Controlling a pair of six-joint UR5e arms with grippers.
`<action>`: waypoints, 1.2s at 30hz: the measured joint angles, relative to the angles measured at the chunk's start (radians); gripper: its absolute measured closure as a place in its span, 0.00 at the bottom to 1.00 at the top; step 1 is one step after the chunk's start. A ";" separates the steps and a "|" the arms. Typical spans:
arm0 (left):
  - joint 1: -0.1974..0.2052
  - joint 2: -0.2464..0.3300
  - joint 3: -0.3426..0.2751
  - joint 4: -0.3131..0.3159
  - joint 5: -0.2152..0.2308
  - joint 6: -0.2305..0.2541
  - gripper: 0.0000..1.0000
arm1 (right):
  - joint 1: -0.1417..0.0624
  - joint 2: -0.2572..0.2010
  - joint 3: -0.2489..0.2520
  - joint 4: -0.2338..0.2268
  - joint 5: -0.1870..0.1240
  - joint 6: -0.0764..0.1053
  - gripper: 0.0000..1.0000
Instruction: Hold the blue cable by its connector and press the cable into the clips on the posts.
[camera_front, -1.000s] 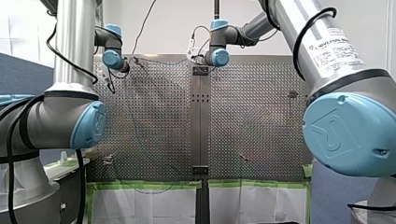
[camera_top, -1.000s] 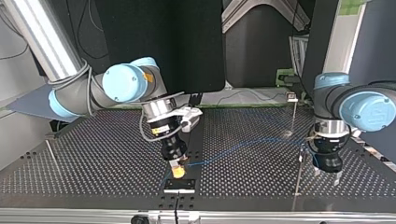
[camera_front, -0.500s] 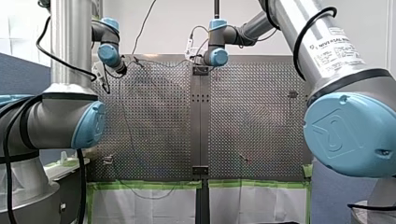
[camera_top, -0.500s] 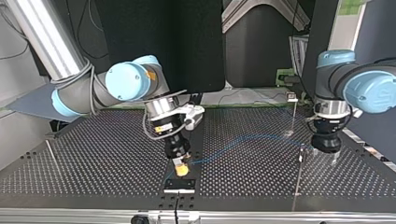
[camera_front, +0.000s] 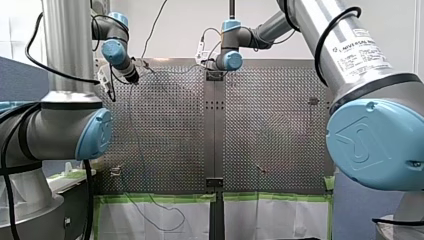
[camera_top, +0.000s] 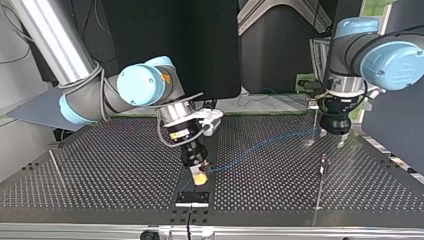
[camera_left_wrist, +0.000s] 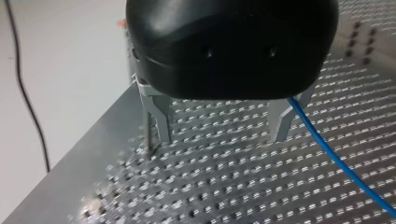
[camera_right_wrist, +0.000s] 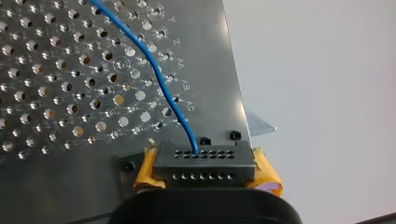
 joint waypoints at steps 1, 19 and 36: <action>-0.003 0.009 -0.006 -0.009 0.000 0.005 0.00 | 0.001 0.000 0.000 0.001 0.000 0.000 1.00; -0.012 0.141 0.014 -0.164 0.056 0.129 0.00 | 0.004 0.000 0.001 0.020 0.009 -0.003 1.00; -0.011 0.100 0.056 -0.092 0.139 0.222 0.00 | 0.004 0.000 0.001 0.030 0.018 -0.003 1.00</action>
